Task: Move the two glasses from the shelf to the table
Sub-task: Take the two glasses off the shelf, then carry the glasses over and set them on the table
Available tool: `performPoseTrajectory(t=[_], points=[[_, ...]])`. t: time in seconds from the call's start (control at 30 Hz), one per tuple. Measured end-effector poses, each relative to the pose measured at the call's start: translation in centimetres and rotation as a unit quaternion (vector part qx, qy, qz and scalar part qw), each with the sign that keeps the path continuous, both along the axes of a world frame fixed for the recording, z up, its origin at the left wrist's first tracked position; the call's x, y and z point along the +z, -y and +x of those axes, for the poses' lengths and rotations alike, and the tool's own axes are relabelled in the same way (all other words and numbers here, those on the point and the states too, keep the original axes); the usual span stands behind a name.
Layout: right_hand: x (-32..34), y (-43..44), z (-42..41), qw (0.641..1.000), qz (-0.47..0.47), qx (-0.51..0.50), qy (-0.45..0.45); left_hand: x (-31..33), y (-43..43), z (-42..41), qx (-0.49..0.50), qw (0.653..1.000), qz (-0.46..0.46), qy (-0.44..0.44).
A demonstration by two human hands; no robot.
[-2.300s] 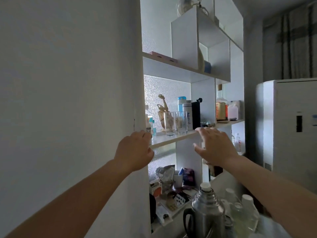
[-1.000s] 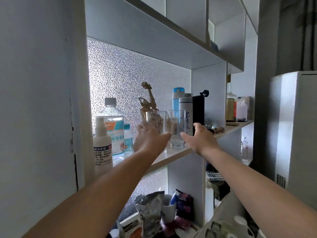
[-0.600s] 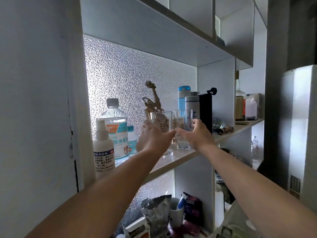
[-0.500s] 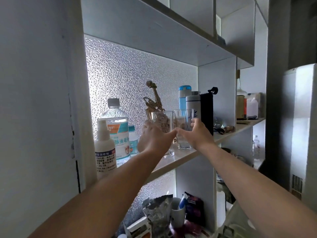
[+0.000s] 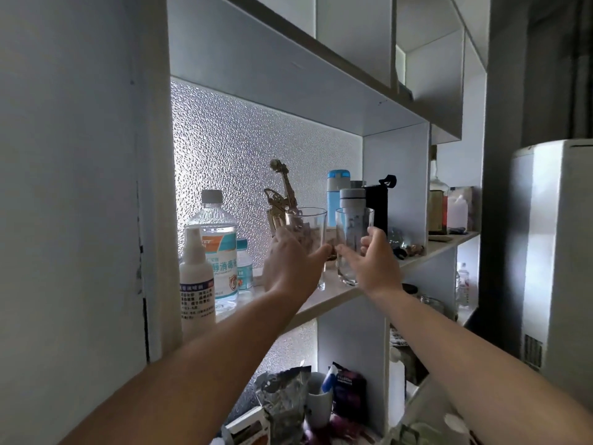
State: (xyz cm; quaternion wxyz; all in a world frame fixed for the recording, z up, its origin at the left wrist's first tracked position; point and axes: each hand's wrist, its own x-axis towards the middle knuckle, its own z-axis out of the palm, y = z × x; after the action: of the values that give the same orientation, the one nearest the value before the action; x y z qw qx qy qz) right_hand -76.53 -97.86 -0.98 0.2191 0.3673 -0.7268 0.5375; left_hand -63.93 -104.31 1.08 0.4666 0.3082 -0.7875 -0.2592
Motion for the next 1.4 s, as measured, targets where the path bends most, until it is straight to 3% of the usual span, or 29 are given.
performPoseTrajectory(t=[0.2,0.47,0.97,1.4], points=[[-0.1,-5.2,0.8,0.995,-0.052,-0.069,-0.044,0.2,-2.4,0.5,-0.028,0.999,-0.008,-0.034],[-1.2,-14.5,4.7,0.983,-0.059,-0.174,-0.01,-0.8,-7.6,2.6,-0.146,0.989,-0.036,-0.016],[-5.2,-32.2,19.9,0.919,-0.058,-0.388,0.027,-4.4,-20.4,10.2,-0.382,0.924,-0.003,0.032],[-5.5,-51.0,26.7,0.862,-0.054,-0.504,0.02,-5.0,-38.2,12.8,-0.489,0.871,-0.007,0.043]])
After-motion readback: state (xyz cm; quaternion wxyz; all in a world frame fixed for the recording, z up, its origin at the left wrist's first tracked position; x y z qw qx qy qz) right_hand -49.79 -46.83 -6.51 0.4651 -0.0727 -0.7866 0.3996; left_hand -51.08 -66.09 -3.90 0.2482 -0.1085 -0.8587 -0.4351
